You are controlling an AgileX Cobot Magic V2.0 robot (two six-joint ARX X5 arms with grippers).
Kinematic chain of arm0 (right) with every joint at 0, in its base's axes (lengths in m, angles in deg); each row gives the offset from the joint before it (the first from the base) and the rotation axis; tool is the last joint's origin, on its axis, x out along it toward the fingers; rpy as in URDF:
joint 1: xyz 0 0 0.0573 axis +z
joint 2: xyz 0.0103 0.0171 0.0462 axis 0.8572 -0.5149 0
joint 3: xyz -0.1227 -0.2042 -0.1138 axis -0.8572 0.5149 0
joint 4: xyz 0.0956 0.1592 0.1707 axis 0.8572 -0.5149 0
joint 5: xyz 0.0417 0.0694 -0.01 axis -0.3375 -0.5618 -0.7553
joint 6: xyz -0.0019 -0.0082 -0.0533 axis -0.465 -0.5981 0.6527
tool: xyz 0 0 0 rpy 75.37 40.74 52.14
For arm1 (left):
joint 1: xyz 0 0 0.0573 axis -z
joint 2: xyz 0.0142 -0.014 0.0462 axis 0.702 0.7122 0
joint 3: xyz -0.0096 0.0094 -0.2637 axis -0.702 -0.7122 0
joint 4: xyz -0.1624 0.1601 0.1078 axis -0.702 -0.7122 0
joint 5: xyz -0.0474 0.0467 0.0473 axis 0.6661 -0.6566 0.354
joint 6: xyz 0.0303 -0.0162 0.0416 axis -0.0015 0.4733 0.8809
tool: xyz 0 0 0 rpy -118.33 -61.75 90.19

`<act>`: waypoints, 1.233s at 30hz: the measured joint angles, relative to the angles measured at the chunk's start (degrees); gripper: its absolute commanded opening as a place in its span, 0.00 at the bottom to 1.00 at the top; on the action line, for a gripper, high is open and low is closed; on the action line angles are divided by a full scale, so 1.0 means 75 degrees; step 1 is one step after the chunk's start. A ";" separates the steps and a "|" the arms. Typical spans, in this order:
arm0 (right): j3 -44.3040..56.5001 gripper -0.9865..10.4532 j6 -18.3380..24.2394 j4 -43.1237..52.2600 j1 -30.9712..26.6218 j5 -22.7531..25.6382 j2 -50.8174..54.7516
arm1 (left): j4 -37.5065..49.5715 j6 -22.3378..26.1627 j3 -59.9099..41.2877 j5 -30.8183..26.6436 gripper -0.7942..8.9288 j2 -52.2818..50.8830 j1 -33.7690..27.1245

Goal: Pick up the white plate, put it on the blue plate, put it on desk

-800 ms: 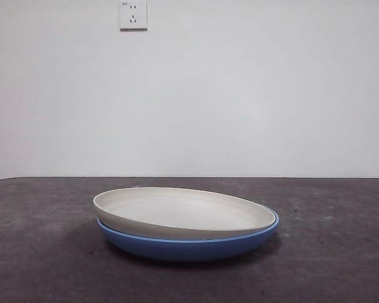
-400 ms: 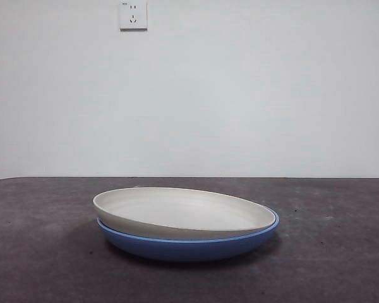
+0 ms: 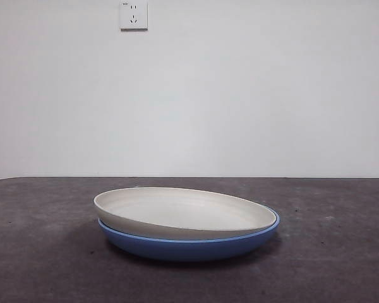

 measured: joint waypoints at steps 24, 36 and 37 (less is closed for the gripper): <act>0.2503 0.11 0.1035 0.3789 -0.1999 0.0029 0.1518 | 0.0003 0.0000 0.0000 0.0000 0.11 0.0000 0.0000; 0.7050 0.11 0.1239 0.8323 -0.2955 0.1361 0.2955 | 0.0006 0.0000 0.0000 -0.0003 0.11 0.0000 0.0000; 0.7178 0.11 0.1241 0.8279 -0.2955 0.1451 0.2987 | 0.0003 0.0000 0.0000 0.0000 0.11 0.0000 0.0000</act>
